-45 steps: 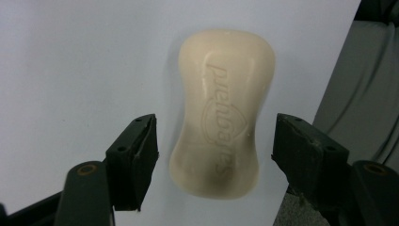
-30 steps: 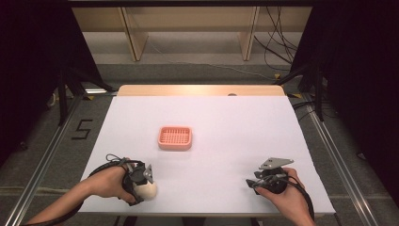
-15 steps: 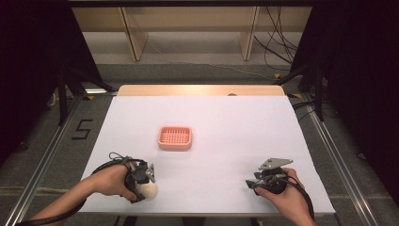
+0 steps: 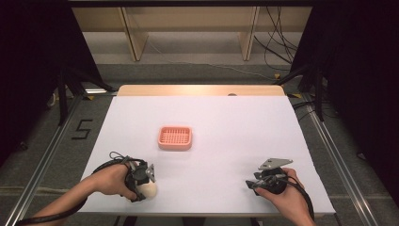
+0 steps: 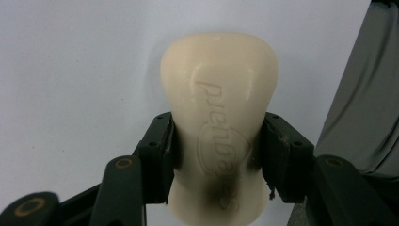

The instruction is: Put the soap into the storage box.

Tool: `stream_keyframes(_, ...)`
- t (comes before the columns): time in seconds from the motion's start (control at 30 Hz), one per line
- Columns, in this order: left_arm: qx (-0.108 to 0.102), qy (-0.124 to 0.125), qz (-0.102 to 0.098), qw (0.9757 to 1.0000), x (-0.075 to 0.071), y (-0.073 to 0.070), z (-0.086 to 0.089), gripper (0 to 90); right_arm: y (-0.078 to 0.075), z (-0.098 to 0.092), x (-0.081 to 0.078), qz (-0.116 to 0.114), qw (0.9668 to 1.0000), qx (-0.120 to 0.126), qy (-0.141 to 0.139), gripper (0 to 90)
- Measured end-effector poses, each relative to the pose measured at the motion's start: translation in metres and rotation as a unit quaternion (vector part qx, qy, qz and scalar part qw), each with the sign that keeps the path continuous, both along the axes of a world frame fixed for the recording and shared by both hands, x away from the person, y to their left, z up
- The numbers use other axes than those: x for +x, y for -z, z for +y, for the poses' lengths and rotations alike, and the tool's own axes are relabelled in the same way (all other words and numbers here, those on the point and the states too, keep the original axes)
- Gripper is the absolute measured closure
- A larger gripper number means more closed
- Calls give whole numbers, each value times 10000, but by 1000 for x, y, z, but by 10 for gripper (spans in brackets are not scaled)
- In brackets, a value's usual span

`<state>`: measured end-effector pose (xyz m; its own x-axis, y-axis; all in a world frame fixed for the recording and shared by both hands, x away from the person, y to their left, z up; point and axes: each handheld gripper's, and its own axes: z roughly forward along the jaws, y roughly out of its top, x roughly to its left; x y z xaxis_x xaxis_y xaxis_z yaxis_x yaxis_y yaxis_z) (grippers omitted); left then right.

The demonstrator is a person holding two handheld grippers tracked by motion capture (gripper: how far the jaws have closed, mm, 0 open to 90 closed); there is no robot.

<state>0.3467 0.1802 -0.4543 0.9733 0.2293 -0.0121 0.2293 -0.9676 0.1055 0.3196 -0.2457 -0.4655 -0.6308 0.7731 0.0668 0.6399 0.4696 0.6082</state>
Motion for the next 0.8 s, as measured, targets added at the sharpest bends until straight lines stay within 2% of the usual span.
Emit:
stream_keyframes(0.17,-43,-97,-90,9999,-4,0,1,491,0,0,0,2,10000,-1,0,528)
stream_keyframes(0.5,-164,-216,-95,9996,-6,0,6,493,1,0,0,-1,10000,0,-21,523)
stream_keyframes(0.53,-183,-228,-101,9995,-7,0,7,493,2,1,0,-71,10000,45,15,522)
stream_keyframes(0.6,-238,-228,-138,9994,-6,0,8,493,2,1,0,-61,10000,44,3,521)
stream_keyframes(0.8,-521,-446,-27,9976,-6,-1,16,494,2,1,0,-62,10000,41,14,518)
